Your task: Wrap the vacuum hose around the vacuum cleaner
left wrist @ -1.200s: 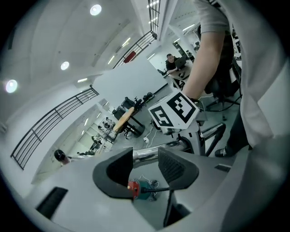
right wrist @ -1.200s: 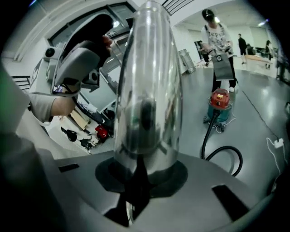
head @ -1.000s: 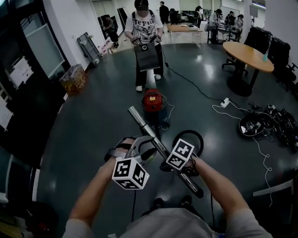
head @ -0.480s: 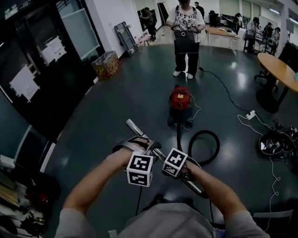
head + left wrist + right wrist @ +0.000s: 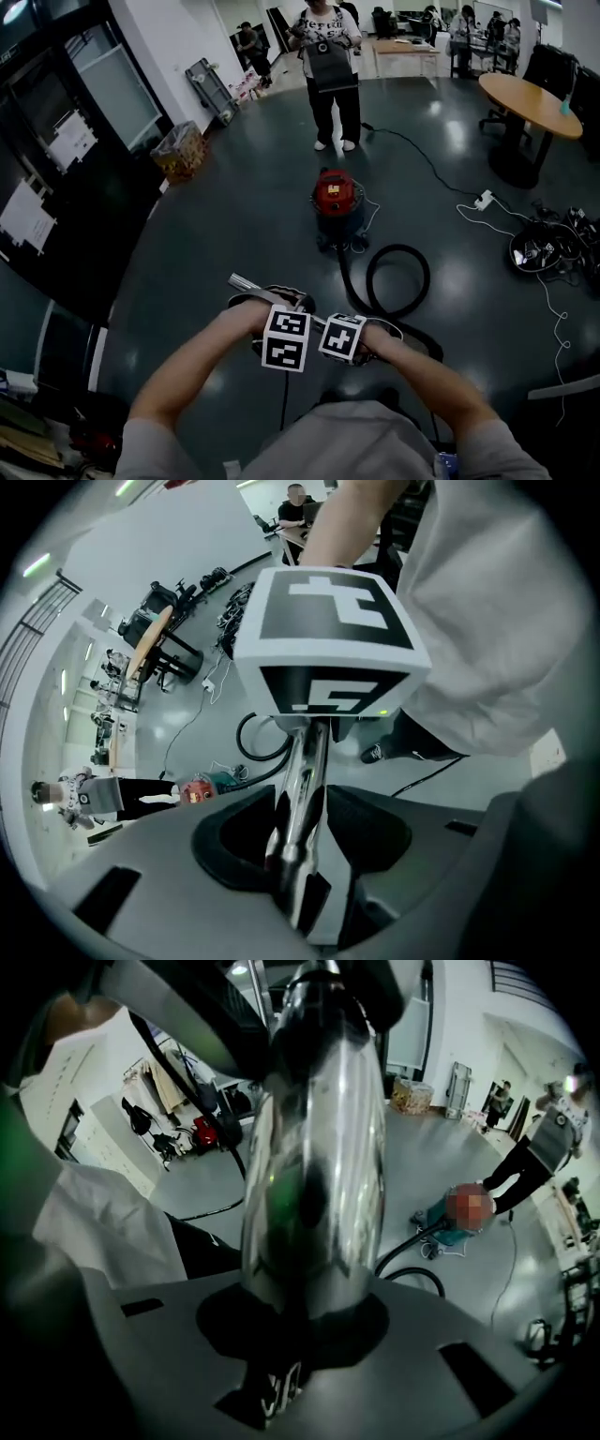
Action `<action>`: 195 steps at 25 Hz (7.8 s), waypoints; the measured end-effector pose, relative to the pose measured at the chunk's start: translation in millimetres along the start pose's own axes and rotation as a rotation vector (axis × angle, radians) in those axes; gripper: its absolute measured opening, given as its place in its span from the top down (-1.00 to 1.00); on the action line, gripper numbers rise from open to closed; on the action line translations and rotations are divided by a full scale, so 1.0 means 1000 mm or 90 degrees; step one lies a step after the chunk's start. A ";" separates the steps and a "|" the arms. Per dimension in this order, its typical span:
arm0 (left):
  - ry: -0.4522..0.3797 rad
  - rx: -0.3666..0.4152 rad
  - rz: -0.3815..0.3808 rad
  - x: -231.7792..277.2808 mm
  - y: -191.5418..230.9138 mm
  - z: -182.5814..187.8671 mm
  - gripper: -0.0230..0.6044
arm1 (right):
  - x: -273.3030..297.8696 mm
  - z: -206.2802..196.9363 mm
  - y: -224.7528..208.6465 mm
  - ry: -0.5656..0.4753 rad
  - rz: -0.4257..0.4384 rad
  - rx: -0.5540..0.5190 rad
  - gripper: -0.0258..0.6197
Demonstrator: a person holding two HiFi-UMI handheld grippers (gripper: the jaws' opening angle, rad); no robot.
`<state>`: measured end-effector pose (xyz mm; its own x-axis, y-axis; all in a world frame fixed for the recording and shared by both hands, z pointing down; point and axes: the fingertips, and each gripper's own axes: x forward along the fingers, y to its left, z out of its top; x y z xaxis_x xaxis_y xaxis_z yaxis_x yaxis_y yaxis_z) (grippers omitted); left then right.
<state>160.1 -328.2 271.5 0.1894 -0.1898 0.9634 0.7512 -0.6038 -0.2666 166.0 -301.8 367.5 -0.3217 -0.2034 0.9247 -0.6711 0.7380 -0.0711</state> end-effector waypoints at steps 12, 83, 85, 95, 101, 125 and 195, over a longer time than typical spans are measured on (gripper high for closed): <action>-0.087 0.142 -0.082 0.021 -0.004 0.034 0.36 | -0.007 -0.033 -0.013 0.069 -0.112 0.052 0.69; -0.211 -0.038 -0.268 0.181 0.083 0.192 0.36 | -0.061 -0.291 -0.086 -0.563 -0.309 1.050 -0.05; -0.223 -0.033 -0.272 0.182 0.088 0.189 0.36 | -0.053 -0.283 -0.100 -0.599 -0.300 1.092 -0.15; -0.287 -0.040 -0.270 0.186 0.110 0.180 0.37 | -0.023 -0.251 -0.164 -0.836 -0.259 1.307 -0.21; -0.328 -0.034 -0.213 0.164 0.134 0.179 0.45 | -0.031 -0.235 -0.194 -0.890 -0.235 1.312 -0.20; -0.345 -0.411 -0.318 0.160 0.165 0.142 0.14 | -0.031 -0.204 -0.277 -0.881 -0.171 1.214 0.30; -0.286 -0.271 -0.011 0.162 0.290 0.193 0.16 | -0.048 -0.246 -0.297 -0.309 -0.113 0.489 0.49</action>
<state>530.7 -384.7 355.3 0.4968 0.1114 0.8607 0.4556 -0.8775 -0.1494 545.1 -353.3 435.9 -0.3008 -0.6479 0.6998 -0.9400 0.0773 -0.3324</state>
